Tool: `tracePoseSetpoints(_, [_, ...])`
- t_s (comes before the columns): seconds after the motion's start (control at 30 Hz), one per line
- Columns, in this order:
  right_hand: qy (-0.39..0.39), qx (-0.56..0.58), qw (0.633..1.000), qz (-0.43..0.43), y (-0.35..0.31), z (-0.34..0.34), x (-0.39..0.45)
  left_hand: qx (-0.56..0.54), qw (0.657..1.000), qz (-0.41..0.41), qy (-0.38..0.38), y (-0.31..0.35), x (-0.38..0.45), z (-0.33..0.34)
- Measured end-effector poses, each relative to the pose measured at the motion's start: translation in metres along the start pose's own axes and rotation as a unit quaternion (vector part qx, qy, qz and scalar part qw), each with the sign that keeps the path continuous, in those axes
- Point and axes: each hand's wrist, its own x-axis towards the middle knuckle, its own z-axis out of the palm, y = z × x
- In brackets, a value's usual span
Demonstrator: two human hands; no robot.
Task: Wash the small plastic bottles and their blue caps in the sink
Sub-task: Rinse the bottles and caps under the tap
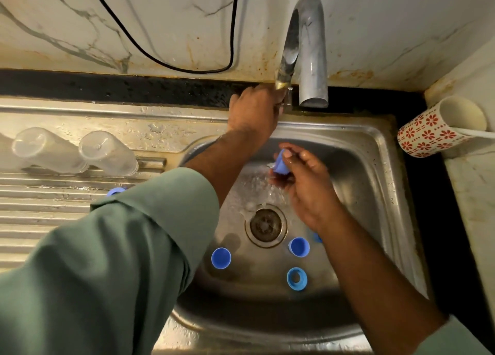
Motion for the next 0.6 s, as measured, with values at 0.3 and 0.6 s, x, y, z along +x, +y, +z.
tracePoseSetpoints(0.3, [0.004,-0.568,0.794,-0.217,0.027,-0.032,0.006,0.029,0.995,-0.051,-0.08,-0.069,-0.118,0.028])
tracePoseSetpoints(0.6, [-0.106,-0.676,0.724,-0.09,0.046,-0.004,-0.02,0.038,0.993,-0.092,0.062,-0.154,-0.252,-0.021])
